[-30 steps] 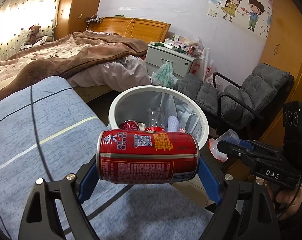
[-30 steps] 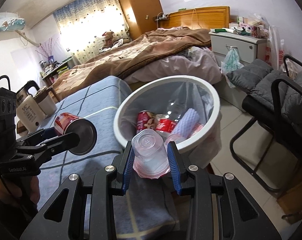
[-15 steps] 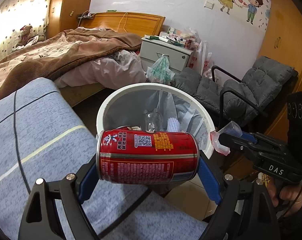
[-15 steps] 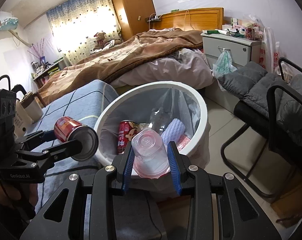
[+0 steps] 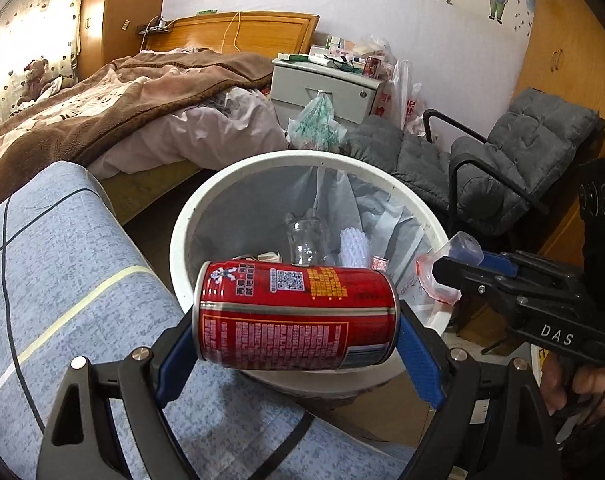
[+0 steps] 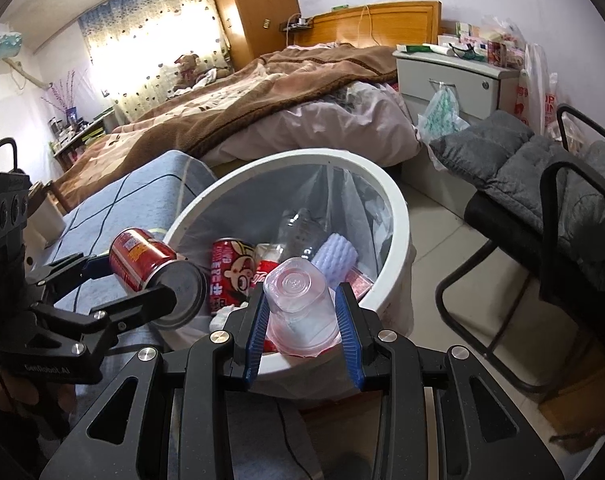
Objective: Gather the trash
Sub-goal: 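Carry the red can and clear lid over the wastebasket with both tools, then open both tools to drop the can and lid into the wastebasket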
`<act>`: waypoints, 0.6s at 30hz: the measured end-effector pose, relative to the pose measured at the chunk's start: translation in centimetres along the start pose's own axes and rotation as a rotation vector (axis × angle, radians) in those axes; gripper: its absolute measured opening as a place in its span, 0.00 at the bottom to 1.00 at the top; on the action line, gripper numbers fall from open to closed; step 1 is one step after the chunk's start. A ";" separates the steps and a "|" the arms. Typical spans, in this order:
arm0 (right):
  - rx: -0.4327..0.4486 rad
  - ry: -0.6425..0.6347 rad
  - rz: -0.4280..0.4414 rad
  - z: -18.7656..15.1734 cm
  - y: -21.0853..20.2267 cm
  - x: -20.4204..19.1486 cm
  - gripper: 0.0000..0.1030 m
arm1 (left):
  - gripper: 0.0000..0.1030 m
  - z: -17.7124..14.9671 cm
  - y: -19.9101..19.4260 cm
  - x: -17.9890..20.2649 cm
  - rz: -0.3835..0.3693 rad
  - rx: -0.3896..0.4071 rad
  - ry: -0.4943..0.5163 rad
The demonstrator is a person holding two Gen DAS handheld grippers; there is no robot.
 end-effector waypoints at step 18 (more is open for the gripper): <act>0.038 -0.011 -0.022 -0.4 -2.2 -0.9 0.45 | 0.89 0.3 -2.7 -1.1 0.032 0.078 -0.044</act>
Point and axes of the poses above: each gripper's, at about its wrist camera, not at the fingertips, and y roughly the way its jaws point, x to its right, z to its top, the point moved 6 cm from there along y, roughly the way its jaws point, and after that the axes turned 9 degrees about z, right-handed, at the moved point
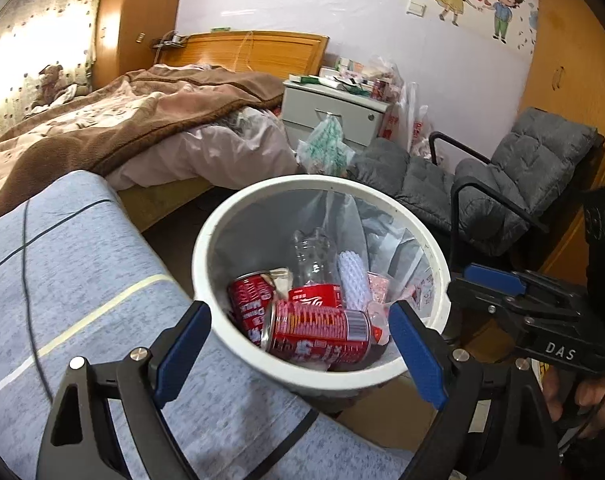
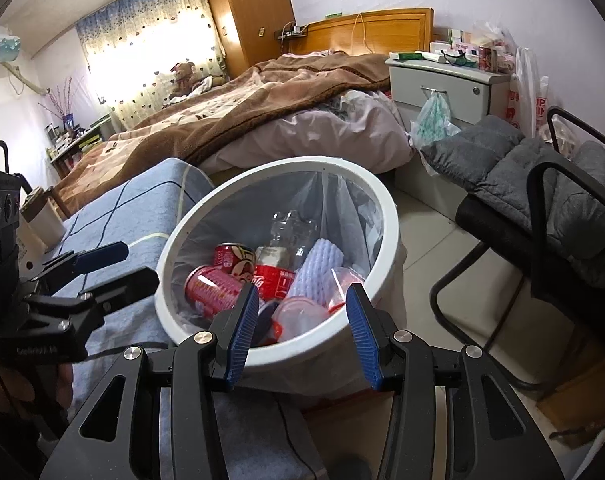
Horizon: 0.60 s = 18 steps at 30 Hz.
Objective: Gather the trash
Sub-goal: 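Open both tools to drop the can and lid into the wastebasket, then withdraw both open tools from the wastebasket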
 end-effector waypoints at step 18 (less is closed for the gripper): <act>0.017 -0.104 0.071 -4.1 -5.9 -8.2 0.45 | 0.89 -5.0 -9.0 -2.5 0.169 0.044 -0.100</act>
Point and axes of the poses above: each gripper's, at about its wrist camera, not at the fingertips, and y roughly the way its jaws point, x to its right, z to its top, the point moved 6 cm from there along y, roughly the way its jaws point, and after that the axes turned 9 degrees about z, right-handed, at the moved point
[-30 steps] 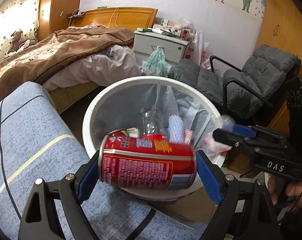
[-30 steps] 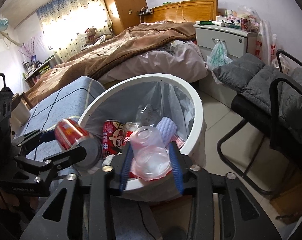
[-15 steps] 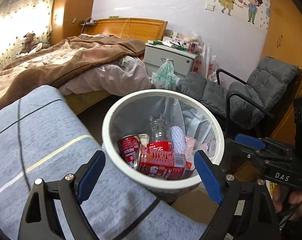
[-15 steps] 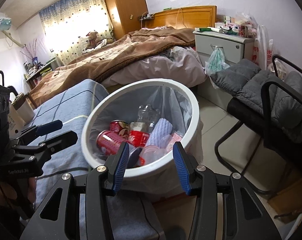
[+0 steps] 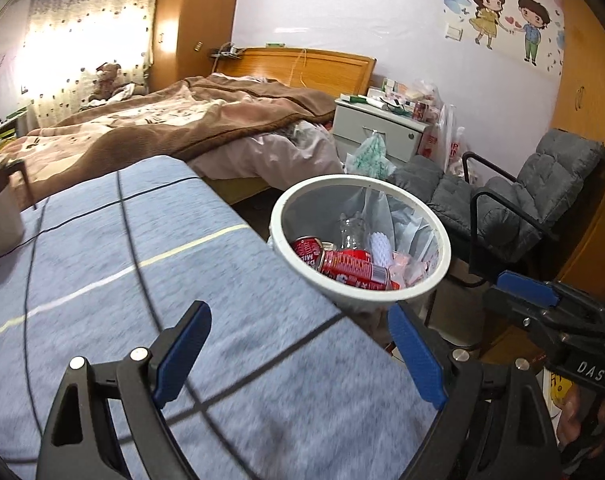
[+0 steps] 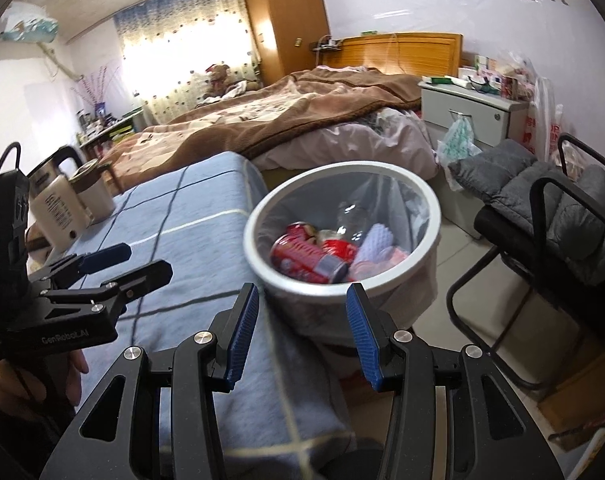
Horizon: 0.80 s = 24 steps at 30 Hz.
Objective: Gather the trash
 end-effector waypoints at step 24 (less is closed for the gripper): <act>-0.018 -0.059 0.031 -5.6 -4.5 -5.6 0.45 | 0.89 -6.0 -6.5 -1.3 0.062 0.025 -0.030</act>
Point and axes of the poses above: each gripper's, at about its wrist camera, not at the fingertips, and y roughly the way its jaws point, x to its right, z to its top, the point moved 6 cm from there along y, roughly the way its jaws point, and after that the axes turned 9 degrees about z, right-handed, at the moved point
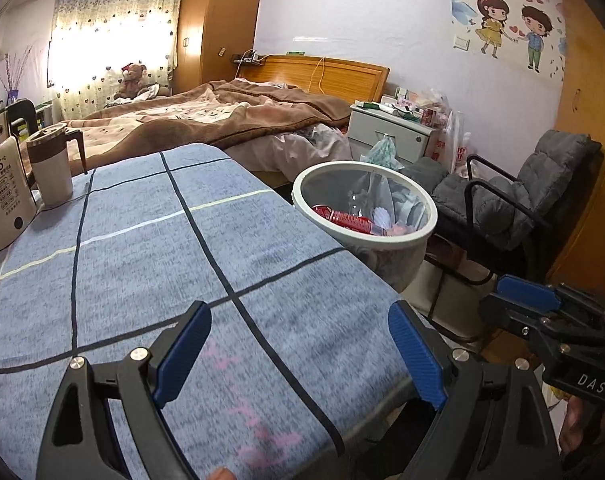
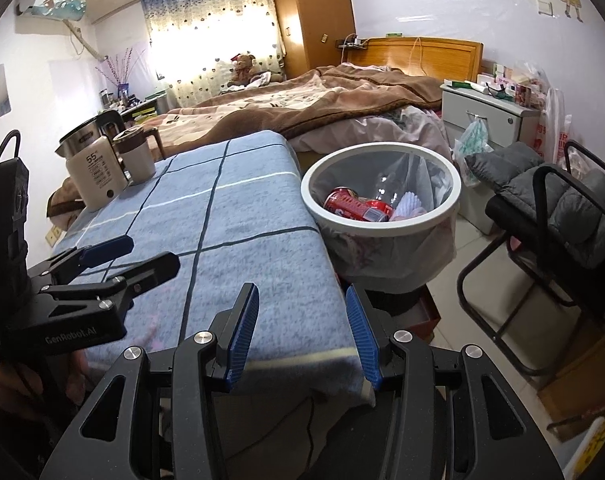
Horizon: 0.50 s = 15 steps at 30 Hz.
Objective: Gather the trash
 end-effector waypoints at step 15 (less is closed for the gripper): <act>0.012 -0.017 0.010 -0.4 -0.8 -0.9 0.45 | 0.89 -1.1 -1.3 -0.3 0.028 0.000 -0.020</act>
Point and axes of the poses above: each gripper's, at about its wrist camera, not at the fingertips, and y roughly the way its jaws point, x to its right, z to its top, the point moved 6 cm from there along y, roughly the way its jaws point, and after that the axes turned 9 degrees about z, right-handed, at the moved point
